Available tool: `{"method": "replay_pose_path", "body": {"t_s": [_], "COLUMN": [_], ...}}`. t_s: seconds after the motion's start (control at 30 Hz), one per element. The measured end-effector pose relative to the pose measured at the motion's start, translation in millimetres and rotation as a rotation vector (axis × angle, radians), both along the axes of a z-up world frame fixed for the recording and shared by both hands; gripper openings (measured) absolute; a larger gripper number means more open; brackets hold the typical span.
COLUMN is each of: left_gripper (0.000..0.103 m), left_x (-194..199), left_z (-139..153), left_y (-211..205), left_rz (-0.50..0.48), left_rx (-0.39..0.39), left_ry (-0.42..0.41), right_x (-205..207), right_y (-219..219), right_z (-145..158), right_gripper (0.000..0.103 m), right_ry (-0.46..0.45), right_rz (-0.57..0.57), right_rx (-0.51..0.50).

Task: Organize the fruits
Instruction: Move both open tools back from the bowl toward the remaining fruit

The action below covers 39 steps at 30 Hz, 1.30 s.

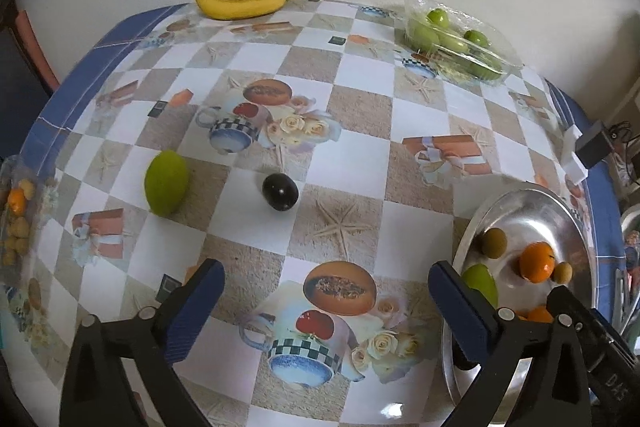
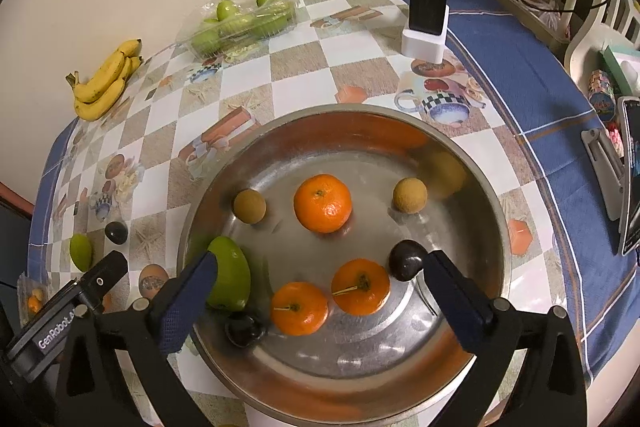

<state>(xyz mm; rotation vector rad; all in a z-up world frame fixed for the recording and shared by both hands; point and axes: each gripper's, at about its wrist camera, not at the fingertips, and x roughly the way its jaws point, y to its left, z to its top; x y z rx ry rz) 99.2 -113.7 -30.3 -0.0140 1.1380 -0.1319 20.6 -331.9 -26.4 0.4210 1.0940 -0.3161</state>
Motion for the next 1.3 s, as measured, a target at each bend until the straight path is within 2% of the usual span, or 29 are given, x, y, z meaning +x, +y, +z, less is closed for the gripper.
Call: {"method": "replay_pose_path", "body": {"t_s": [0.13,0.3,0.47,0.6,0.7,0.93,1.3], "left_gripper": [0.103,0.103,0.103,0.103,0.103,0.103,0.103], "left_x": [0.5,1.9,3.5,8.0,12.6,22.0,38.0], "left_z": [4.0,10.4,13.8,12.4,13.3,16.6,13.1], "left_y": [1.7,0.3,7.4,12.1,22.5,54.1,125.2], "left_rz": [-0.004,-0.037,-0.046,-0.045,-0.022,0.026,0.145], "left_rx": [0.005,0.057,0.01,0.009,-0.021,-0.003,0.007], "left_ry": [-0.02,-0.061,-0.082,-0.08,-0.091,-0.119,-0.102], "right_x": [0.5,1.8,5.7,7.5,10.6,25.1,48.5], "right_y": [3.1,6.3,14.2,16.7,21.0,43.4,96.4], "right_z": [0.9,2.3,0.0,-2.7,-2.8,-3.1,2.7], "right_gripper": [0.103,0.103,0.103,0.103,0.103,0.103,0.103], "right_ry": [-0.007,-0.013,0.012,0.025,0.022,0.019,-0.022], "right_rz": [0.006,0.007,0.021,0.011,0.001,0.027,0.116], "right_rx": [-0.005,-0.003,-0.022,-0.02,-0.015,-0.03,-0.026]}}
